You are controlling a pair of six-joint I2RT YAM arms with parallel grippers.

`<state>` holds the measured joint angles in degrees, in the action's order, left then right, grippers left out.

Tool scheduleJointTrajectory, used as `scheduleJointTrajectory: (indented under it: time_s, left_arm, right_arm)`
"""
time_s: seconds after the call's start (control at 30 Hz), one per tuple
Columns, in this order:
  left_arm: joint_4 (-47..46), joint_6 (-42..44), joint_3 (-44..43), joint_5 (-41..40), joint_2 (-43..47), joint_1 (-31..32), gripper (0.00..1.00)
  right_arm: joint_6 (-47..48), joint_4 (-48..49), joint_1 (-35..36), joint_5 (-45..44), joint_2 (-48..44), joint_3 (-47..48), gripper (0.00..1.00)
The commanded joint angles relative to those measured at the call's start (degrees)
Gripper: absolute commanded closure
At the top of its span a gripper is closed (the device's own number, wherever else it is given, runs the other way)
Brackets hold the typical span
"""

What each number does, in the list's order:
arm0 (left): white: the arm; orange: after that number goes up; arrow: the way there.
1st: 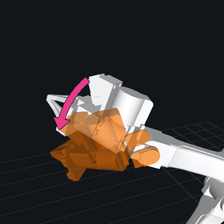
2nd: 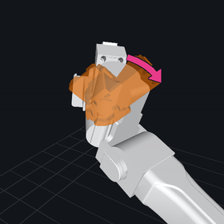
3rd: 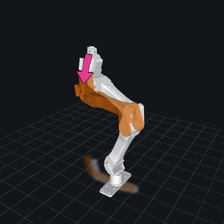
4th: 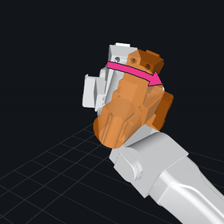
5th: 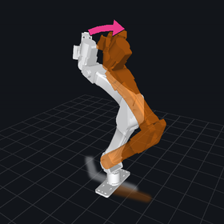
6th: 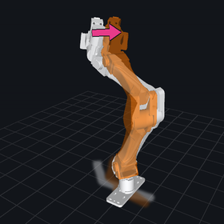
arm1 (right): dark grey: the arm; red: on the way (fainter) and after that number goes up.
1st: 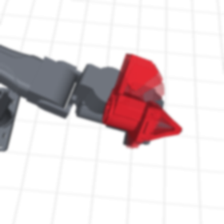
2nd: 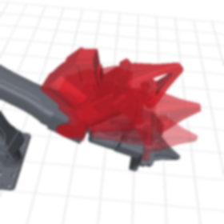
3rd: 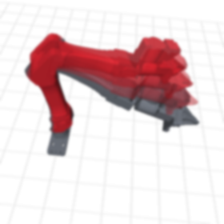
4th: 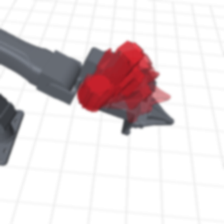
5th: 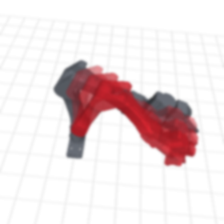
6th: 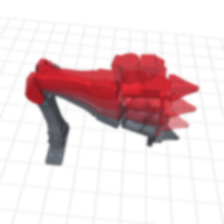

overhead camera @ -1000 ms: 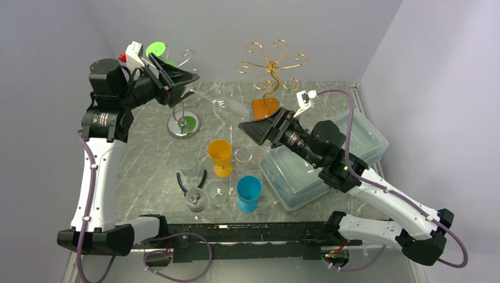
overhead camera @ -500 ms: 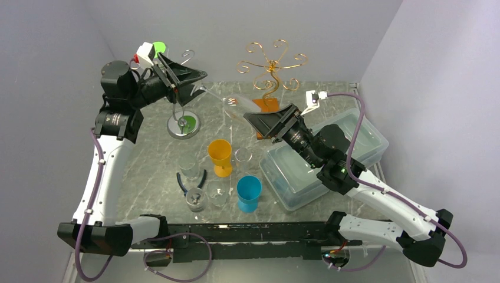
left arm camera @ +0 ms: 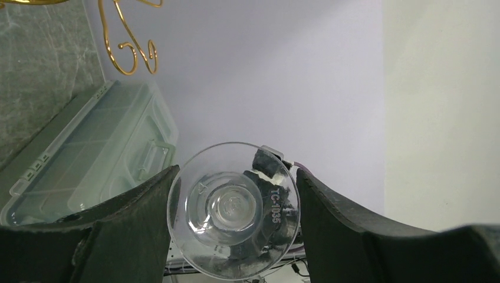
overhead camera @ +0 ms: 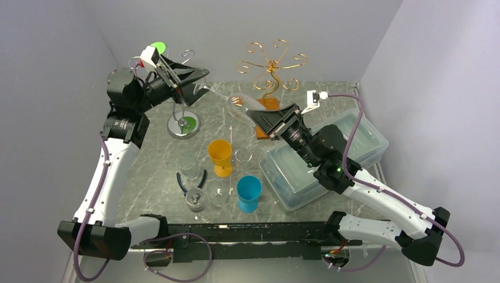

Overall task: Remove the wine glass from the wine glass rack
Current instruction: Place the wine glass at the center of the board.

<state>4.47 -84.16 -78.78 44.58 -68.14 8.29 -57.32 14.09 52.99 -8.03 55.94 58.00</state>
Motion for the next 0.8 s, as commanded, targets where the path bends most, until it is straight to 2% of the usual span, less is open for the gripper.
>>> scheduleJointTrajectory:
  time_s: [0.0, 0.13, 0.3, 0.37, 0.5, 0.63, 0.77]
  left_arm:
    - [-7.04, -2.05, 1.33, 0.69, 1.92, 1.48, 0.78]
    - [-8.45, -2.32, 2.55, 0.26, 2.22, 2.05, 0.70]
    - [-5.88, 1.15, 2.21, 0.02, 2.47, 2.08, 0.46]
    - [-1.91, 4.24, 1.19, -0.82, 2.65, 2.08, 0.31]
    - [6.77, 11.01, -1.26, -2.65, 2.79, 2.08, 0.11]
    - [10.51, 15.90, -1.47, -4.00, 3.08, 2.08, 0.01]
    - [16.10, 21.00, -2.90, -6.64, 3.48, 2.08, 0.01]
  right_arm:
    - [-1.03, 7.95, 0.09, -0.05, 0.19, 0.53, 0.76]
    - [-1.26, 8.12, 0.09, -0.09, 0.40, 0.78, 1.00]
    - [-0.14, 6.22, 0.09, -0.40, 0.25, 2.12, 1.00]
    - [0.51, 4.99, 0.09, -0.59, -0.14, 2.80, 1.00]
    - [2.39, -0.52, 0.09, -1.76, -1.96, 4.46, 1.00]
    - [4.21, -4.90, 0.09, -1.75, -4.27, 5.82, 1.00]
    - [5.43, -10.04, 0.09, -1.49, -5.95, 7.25, 1.00]
